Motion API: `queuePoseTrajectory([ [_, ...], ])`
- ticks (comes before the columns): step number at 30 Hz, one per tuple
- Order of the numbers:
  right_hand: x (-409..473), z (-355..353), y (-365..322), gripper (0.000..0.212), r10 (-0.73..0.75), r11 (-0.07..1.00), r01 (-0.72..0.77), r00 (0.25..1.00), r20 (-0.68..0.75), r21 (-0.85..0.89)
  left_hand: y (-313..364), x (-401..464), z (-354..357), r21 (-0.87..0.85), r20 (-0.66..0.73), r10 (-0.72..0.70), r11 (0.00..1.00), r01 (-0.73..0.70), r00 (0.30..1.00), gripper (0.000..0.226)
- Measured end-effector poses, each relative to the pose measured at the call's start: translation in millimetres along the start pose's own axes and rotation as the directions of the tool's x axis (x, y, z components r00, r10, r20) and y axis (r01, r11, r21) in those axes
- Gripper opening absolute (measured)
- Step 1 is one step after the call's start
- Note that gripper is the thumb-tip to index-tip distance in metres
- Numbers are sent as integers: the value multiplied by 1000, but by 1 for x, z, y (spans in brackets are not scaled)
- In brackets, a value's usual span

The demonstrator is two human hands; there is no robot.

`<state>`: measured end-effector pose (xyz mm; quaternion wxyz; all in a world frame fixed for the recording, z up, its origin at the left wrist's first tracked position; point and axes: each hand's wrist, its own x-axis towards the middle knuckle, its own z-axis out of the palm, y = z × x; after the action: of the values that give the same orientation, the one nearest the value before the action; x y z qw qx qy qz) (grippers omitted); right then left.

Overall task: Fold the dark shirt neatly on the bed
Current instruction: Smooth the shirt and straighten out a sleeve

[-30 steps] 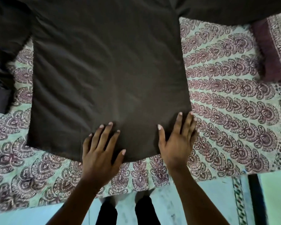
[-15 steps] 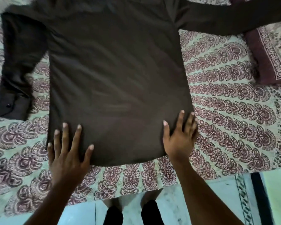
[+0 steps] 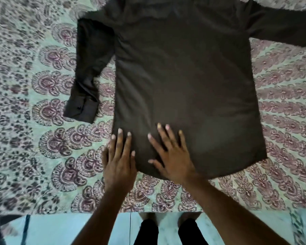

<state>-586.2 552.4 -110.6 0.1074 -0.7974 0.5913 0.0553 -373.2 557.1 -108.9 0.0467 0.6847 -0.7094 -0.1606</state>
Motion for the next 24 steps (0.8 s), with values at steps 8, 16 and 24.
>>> queuePoseTrajectory([
  [8, 21, -27, -3, 61, -111, 991, 121, 982, -155, 56, -6, 41, -52, -140, -33, 25, 990, -30, 999, 32],
  [16, 67, -10, -45, 65, -321, 947, 321, 947, -4, 10, -12, 203, -83, 32, -2, 354, 935, -354, 935, 63],
  [24, 97, -29, -8, 20, -249, 879, 391, 864, -437, 272, -56, 190, -55, 270, 233, 478, 805, -528, 847, 73],
])
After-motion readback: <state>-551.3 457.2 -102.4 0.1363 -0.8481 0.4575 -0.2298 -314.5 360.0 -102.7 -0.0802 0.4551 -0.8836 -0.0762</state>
